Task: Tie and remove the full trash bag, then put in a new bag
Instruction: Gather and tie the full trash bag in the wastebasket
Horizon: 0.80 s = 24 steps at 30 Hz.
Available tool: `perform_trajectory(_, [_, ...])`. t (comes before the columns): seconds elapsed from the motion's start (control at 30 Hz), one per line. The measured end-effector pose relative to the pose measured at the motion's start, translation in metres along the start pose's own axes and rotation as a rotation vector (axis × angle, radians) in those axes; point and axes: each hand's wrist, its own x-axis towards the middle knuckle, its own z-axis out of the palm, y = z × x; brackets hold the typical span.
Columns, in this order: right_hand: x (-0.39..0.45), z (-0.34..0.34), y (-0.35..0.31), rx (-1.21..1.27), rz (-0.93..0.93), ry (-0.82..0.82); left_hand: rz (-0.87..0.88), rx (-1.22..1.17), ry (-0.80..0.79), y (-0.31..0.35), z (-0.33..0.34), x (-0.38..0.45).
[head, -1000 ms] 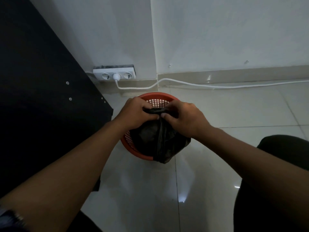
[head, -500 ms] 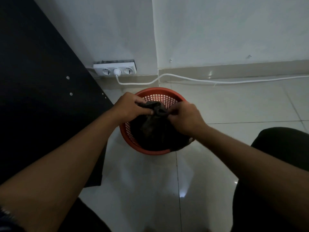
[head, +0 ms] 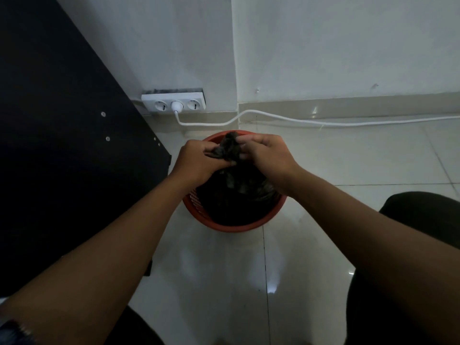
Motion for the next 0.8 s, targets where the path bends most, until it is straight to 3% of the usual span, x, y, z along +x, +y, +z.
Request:
perform_trajectory(0.07, [0.001, -0.008, 0.01, -0.037, -0.121, 0.064, -0.084, -0.065, 0.055, -0.001, -0.003, 0.004])
perform_trajectory(0.17, [-0.007, -0.014, 0.024, -0.338, -0.285, -0.038, -0.257, -0.269, 0.112, -0.001, -0.005, 0.011])
perform_trajectory(0.27, [-0.004, -0.009, 0.035, -0.626, -0.275, -0.083, -0.351, -0.377, 0.091, 0.004, -0.006, 0.014])
perform_trajectory(0.4, [0.001, 0.003, 0.018, -0.495, -0.258, 0.078, -0.33, -0.384, 0.008, 0.014, -0.003, 0.01])
perform_trajectory(0.53, [0.01, 0.009, -0.001, -0.521, -0.134, -0.021, -0.337, -0.475, -0.091, 0.024, -0.004, 0.008])
perform_trajectory(0.63, [0.017, 0.005, -0.012, -0.57, -0.086, 0.025, -0.285, -0.552, -0.205, 0.028, -0.005, -0.002])
perform_trajectory(0.8, [0.019, -0.002, -0.018, -0.472, 0.008, -0.065, -0.124, -0.386, -0.034, 0.026, -0.005, -0.01])
